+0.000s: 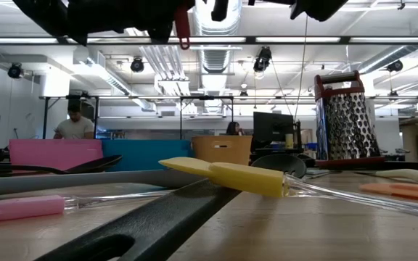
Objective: Pick & Place Kitchen Items
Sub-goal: Put the red serving spoon into the pink bin
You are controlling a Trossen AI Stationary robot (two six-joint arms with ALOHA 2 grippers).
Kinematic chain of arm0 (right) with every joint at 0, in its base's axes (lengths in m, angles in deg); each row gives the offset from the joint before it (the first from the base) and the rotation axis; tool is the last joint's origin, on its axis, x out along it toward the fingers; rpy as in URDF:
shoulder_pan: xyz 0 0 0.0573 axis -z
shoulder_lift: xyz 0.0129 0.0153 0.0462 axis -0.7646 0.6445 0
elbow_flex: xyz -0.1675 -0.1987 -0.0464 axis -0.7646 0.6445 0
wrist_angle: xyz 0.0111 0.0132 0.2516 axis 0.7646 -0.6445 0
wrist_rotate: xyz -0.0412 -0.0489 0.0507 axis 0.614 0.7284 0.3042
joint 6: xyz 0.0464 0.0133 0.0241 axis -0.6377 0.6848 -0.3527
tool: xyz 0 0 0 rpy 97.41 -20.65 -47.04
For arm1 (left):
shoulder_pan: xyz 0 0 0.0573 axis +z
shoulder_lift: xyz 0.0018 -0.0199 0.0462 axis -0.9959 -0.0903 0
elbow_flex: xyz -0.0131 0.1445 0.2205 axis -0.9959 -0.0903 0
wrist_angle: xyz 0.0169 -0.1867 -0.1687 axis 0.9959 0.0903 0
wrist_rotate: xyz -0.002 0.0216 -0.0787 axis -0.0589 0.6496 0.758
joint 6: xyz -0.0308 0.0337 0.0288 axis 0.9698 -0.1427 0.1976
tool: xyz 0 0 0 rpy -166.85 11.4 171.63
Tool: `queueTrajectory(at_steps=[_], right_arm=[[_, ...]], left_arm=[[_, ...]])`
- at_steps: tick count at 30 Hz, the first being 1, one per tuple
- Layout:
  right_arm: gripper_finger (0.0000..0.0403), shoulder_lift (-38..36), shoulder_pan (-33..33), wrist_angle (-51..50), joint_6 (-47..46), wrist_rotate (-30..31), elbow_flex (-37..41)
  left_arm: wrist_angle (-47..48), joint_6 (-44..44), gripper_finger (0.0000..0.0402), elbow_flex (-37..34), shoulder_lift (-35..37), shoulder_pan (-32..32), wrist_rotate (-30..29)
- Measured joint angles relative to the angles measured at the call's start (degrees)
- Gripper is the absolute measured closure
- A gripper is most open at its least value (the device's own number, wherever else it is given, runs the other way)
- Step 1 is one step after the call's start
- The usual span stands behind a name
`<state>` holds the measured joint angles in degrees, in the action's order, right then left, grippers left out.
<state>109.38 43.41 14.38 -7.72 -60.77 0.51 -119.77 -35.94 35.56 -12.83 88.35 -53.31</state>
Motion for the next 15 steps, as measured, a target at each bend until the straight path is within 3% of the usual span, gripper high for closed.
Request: queueTrajectory(at_steps=[7, 12, 15], right_arm=[[0.0352, 0.0, 0.0, -0.4, -1.8, 0.0, 0.0], [0.0274, -0.8, 0.0, -3.5, -2.4, 0.0, 0.1], [0.0232, -1.3, 0.0, -7.6, -2.5, 0.0, 0.1]], left_arm=[[10.2, 2.6, 0.0341, 1.0, 4.2, 0.0, -0.1], [28.7, 2.8, 0.0341, 6.6, 9.8, -0.1, -0.9], [41.0, 2.9, 0.0341, 10.9, 13.5, -0.1, -5.4]])
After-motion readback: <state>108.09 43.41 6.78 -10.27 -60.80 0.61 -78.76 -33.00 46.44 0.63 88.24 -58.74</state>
